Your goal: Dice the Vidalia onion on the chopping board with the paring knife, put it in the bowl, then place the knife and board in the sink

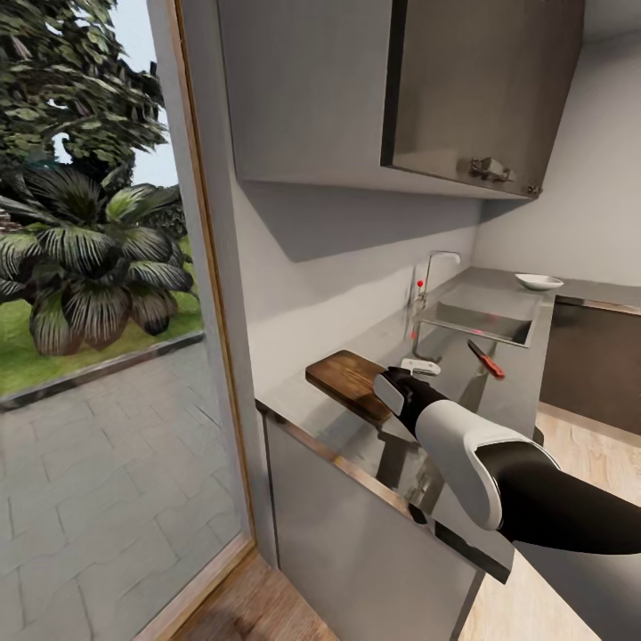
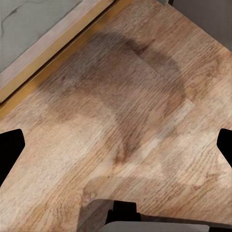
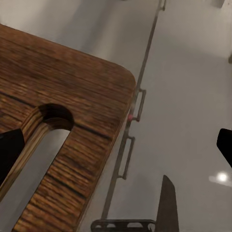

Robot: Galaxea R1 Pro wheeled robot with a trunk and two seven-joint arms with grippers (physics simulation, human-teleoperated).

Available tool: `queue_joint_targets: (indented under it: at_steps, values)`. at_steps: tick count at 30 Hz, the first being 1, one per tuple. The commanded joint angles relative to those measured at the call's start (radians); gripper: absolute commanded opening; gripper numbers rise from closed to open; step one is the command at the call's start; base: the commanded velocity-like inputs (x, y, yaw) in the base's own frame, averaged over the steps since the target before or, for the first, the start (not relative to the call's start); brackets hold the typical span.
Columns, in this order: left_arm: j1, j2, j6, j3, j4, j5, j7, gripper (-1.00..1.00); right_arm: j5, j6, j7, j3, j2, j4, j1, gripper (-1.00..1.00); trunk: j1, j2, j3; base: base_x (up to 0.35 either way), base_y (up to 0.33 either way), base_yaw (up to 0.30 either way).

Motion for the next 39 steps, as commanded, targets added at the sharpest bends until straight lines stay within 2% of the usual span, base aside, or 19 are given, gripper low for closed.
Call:
queue_joint_targets:
  at_steps: [1, 39]
  values:
    - [0.0, 0.0, -0.001, -0.001, -0.002, 0.005, 0.001, 1.0, -0.005, 0.008, -0.004, 0.006, 0.0, -0.002, 0.0, 1.0, 0.0, -0.001, -0.001, 0.0, 0.0, 0.0]
    - [0.0, 0.0, -0.001, -0.001, 0.0, 0.005, 0.001, 1.0, -0.005, -0.015, -0.004, 0.008, 0.0, 0.033, 0.029, 1.0, 0.0, -0.001, -0.001, 0.0, 0.0, 0.0]
